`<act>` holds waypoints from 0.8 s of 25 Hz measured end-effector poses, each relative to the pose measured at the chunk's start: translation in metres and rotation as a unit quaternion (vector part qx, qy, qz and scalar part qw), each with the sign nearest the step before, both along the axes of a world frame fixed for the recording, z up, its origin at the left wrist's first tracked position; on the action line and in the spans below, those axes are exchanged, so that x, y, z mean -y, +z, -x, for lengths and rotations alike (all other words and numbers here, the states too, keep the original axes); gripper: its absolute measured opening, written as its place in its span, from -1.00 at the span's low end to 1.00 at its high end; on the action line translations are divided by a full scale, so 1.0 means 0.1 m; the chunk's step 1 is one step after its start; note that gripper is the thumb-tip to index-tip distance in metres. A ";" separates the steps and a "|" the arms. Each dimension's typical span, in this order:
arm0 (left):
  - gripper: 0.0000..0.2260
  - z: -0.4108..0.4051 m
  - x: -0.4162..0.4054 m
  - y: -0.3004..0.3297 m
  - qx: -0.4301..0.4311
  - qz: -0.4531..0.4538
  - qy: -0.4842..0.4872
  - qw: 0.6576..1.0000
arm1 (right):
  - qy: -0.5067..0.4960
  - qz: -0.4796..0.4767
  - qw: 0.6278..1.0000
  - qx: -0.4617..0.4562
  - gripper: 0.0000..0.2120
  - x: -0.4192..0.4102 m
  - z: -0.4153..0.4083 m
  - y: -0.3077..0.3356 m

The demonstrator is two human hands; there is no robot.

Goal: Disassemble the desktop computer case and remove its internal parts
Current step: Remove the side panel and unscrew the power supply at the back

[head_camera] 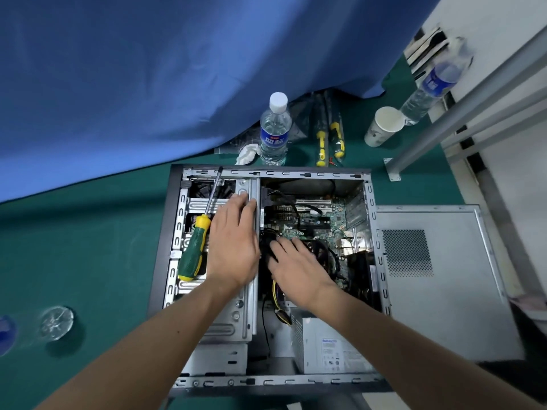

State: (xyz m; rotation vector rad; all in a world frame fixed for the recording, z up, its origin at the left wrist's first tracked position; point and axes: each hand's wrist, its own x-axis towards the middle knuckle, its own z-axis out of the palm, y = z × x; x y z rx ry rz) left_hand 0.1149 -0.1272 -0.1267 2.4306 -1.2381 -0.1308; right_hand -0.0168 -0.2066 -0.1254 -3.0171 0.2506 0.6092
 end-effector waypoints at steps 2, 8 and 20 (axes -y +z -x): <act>-0.63 -0.01 -0.01 0.00 -0.002 0.001 0.000 1.000 | -0.011 -0.005 1.000 0.018 -0.72 -0.05 -0.02 0.03; -0.63 0.00 0.00 -0.02 -0.002 0.000 -0.002 1.000 | 0.009 -0.046 0.998 -0.041 -0.47 0.02 0.11 -0.05; -0.45 0.11 -0.06 0.43 0.074 -0.111 -0.013 0.991 | -0.325 -0.227 0.911 0.116 -0.69 -0.07 0.90 0.54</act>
